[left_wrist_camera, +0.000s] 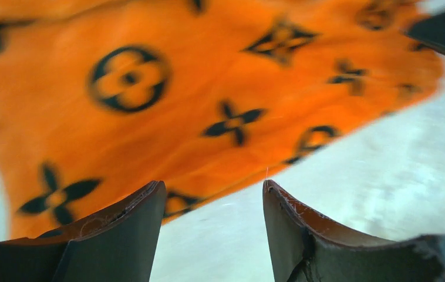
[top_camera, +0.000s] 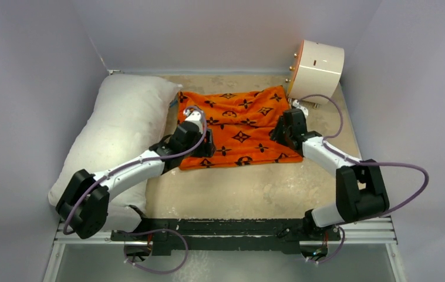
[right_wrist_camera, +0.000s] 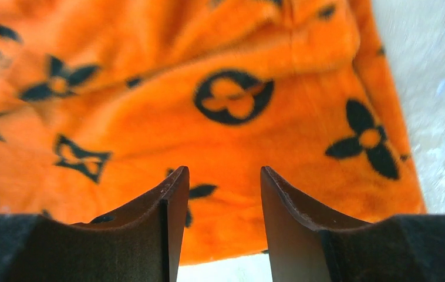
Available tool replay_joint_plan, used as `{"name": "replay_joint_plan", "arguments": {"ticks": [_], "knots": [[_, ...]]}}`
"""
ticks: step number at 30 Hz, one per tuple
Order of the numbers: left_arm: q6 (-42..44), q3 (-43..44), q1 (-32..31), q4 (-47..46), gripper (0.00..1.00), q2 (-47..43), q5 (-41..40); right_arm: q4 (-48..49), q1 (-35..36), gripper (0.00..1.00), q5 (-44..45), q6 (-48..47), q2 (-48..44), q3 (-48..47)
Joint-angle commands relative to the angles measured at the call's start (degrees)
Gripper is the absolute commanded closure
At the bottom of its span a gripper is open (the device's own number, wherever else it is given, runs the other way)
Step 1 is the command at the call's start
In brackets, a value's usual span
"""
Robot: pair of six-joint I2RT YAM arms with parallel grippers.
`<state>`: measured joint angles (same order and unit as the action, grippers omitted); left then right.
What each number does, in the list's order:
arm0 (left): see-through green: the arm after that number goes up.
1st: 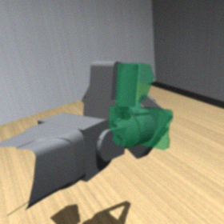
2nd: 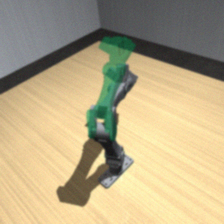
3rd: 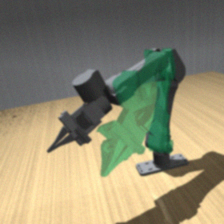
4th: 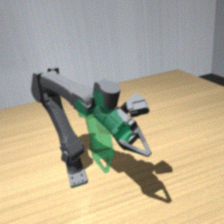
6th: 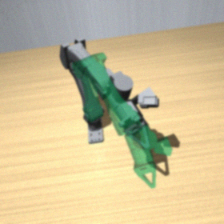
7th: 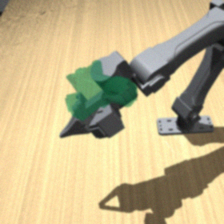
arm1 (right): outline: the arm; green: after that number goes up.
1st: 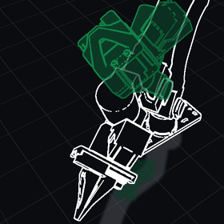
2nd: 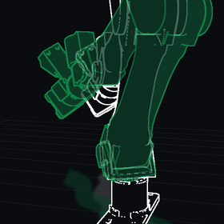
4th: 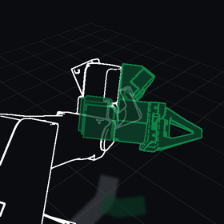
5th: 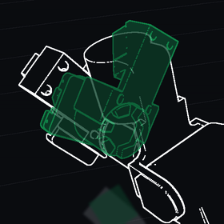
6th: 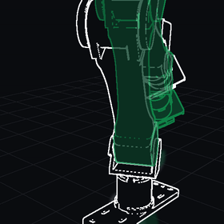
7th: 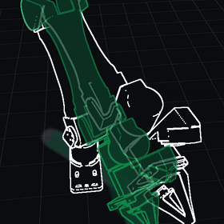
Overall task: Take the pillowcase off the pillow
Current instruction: Fold the pillowcase at the center of the board.
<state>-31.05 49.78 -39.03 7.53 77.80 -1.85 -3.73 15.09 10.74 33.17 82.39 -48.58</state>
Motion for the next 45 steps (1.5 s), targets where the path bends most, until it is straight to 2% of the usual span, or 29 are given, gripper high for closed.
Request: {"name": "replay_joint_plan", "arguments": {"ticks": [1,5,11,15,18,22,27,32,35,38,39,42,44,45], "knots": [[-6.1,-10.1,1.9,-7.5,0.39,-2.5,-16.2,2.7,0.6,0.49,-1.8,5.5,4.1,5.2],[-8.0,-13.5,1.9,-8.9,0.39,-0.3,-20.3,3.6,1.3,0.50,-2.4,6.7,7.5,6.5],[-14.8,-21.3,1.8,-13.0,0.40,2.0,-17.6,1.5,4.4,0.50,-2.8,10.1,3.7,10.9],[-21.0,-26.0,1.9,-12.6,0.40,1.4,-16.3,-1.4,7.5,0.50,-4.5,13.7,0.7,14.8],[-25.3,-28.3,1.8,-8.0,0.40,-0.1,-16.0,-4.1,8.8,0.51,-7.6,15.7,-2.7,18.0],[-29.8,-28.6,1.8,4.2,0.41,-2.7,-15.5,-8.2,11.3,0.52,-12.2,17.9,-7.6,20.0],[-37.2,-29.4,1.9,19.9,0.43,-12.8,-13.2,-19.3,16.3,0.51,-11.0,20.8,-14.8,18.1],[-45.3,-29.7,0.5,32.6,0.43,-25.2,-11.2,-29.5,19.4,0.51,-5.6,21.4,-19.6,15.6],[-44.3,-24.0,0.2,38.8,0.43,-29.6,-13.4,-32.0,19.9,0.51,-2.8,19.5,-20.5,11.6],[-35.5,-11.2,0.3,39.2,0.39,-26.6,-18.6,-29.1,20.0,0.49,0.1,14.8,-20.7,4.4],[-31.0,-5.2,0.3,38.6,0.36,-23.9,-20.2,-28.1,20.0,0.45,1.3,13.8,-20.5,1.7],[-18.1,12.9,0.4,39.7,0.29,-12.8,-27.6,-24.4,17.8,0.15,5.0,6.5,-18.2,-5.5],[-9.9,20.6,3.5,38.5,0.25,-7.4,-30.8,-19.2,12.0,0.09,1.3,0.1,-15.6,-8.9],[-6.2,22.4,7.6,36.7,0.25,-5.3,-26.5,-16.3,7.5,0.09,-2.9,-3.0,-14.7,-9.4]]}}
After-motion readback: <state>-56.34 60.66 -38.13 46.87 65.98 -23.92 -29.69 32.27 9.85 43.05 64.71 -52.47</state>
